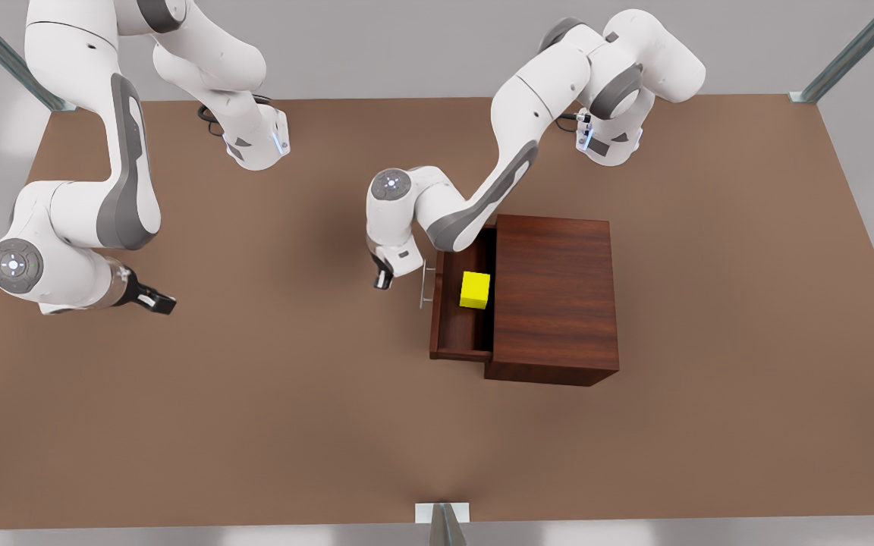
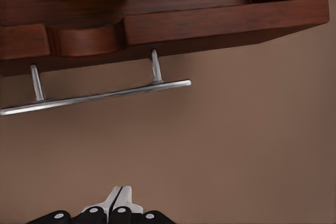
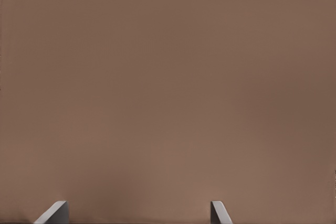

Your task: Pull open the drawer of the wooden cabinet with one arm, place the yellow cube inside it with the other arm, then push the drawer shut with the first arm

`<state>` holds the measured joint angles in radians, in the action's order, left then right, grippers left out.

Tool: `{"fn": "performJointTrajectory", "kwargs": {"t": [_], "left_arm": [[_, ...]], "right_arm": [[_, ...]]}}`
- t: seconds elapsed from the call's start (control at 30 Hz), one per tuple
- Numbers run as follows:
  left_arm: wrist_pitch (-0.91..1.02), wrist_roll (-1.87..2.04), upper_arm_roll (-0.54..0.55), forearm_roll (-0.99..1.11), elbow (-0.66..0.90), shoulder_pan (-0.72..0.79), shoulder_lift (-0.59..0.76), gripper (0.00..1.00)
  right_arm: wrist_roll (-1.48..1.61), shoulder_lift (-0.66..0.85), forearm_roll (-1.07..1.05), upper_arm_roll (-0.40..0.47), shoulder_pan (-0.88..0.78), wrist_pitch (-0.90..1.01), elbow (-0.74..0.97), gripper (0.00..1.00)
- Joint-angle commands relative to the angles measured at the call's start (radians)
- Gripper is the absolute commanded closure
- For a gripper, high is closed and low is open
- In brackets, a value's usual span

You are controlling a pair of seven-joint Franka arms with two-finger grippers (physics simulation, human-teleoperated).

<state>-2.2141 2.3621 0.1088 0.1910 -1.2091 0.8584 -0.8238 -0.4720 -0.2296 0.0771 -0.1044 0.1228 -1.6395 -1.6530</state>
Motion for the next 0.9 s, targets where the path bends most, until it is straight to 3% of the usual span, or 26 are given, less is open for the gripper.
{"fn": "performJointTrajectory", "kwargs": {"t": [0.0,0.4,0.87], "left_arm": [[0.023,0.344,0.0,0.015,-0.007,-0.001,0.003,1.0],[0.33,0.101,-0.034,0.004,0.007,-0.041,0.031,1.0],[0.43,-0.046,-0.031,-0.021,-0.001,-0.174,0.055,1.0]], "right_arm": [[0.391,0.001,0.0,0.0,0.0,0.001,0.001,0.0],[0.38,-0.001,0.001,-0.001,-0.002,0.001,0.001,0.0],[0.38,-0.002,0.001,-0.001,-0.002,0.001,0.001,0.0]]}}
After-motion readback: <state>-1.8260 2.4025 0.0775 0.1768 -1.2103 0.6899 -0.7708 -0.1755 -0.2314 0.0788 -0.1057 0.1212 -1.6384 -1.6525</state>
